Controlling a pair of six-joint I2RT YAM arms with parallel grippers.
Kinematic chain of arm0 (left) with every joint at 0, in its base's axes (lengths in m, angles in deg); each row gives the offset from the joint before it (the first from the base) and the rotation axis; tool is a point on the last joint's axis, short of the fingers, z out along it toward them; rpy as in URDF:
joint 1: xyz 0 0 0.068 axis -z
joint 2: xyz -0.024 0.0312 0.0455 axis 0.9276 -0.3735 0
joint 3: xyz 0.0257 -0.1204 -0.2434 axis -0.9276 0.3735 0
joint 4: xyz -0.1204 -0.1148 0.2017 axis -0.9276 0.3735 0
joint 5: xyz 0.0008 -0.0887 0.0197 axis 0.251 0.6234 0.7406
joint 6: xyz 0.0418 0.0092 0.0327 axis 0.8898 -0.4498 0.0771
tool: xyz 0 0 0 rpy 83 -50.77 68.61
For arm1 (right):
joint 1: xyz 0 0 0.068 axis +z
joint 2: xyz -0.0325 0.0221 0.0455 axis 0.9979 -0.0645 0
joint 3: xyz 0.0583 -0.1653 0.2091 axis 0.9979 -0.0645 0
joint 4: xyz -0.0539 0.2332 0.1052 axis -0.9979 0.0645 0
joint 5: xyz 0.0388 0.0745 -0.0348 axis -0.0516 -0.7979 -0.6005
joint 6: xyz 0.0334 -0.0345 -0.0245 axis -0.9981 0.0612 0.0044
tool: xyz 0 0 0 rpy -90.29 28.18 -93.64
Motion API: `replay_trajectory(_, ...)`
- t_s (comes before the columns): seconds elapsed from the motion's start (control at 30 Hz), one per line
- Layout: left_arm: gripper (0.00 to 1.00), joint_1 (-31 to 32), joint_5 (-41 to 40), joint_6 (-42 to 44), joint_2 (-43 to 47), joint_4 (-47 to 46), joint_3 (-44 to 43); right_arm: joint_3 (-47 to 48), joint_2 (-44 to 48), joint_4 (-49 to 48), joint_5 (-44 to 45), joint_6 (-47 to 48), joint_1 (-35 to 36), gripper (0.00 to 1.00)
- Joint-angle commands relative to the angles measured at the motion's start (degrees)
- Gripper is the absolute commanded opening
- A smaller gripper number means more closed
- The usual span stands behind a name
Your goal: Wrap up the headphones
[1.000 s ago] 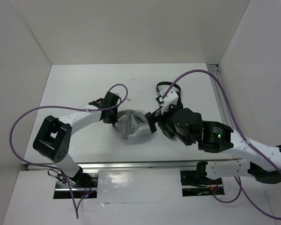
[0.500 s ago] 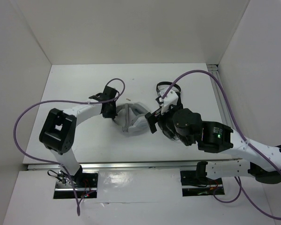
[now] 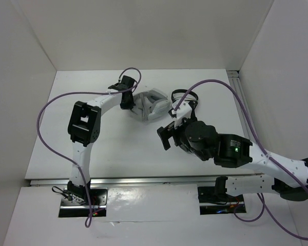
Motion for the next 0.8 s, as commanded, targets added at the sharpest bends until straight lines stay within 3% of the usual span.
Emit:
replay_trajectory(0.0, 0.02, -1.3, -0.6, -2.3, -2.4, 2.5, -4.2, -0.9, -0.1, -0.2, -0.6, -1.4, 0.2, 1.0)
replay_trajectory(0.17, 0.13, -2.3, 1.4, -2.5, -4.7, 3.0, -6.5, -2.2, -0.1, -2.1, -3.3, -0.9, 0.2, 1.0)
replay_trajectory(0.2, 0.17, -2.3, 1.4, -2.5, -4.7, 3.7, -7.2, -2.2, -0.1, -2.1, -3.3, -0.9, 0.2, 1.0)
replay_trajectory(0.23, 0.28, -2.3, 0.4, -3.1, -4.7, 3.7, -7.2, -2.2, -0.1, -2.8, -4.0, -0.9, 0.2, 1.0)
replay_trajectory(0.4, 0.47, -2.3, 1.2, -4.2, 1.5, 0.0, -3.1, -2.2, -0.1, -2.8, -5.2, -1.4, 0.2, 1.0)
replay_trajectory(0.43, 0.55, -2.3, 2.2, -3.5, 3.1, -1.6, -0.7, -2.7, -0.1, -2.8, -6.2, -1.4, 0.2, 1.0)
replay_trajectory(0.5, 1.0, -2.3, 4.8, -3.0, 7.4, -4.1, 1.0, -2.7, -0.1, -2.8, -7.4, -1.4, 0.2, 1.0)
replay_trajectory(0.67, 1.0, -2.3, 6.3, -3.6, 16.4, -5.4, 4.9, -2.2, -0.1, -2.3, -5.1, -5.4, 0.2, 1.0)
replay_trajectory(0.77, 1.0, -2.3, 6.8, -1.2, 27.4, -6.5, 10.6, -1.5, 0.6, -1.2, -0.3, -9.8, 0.2, 1.0)
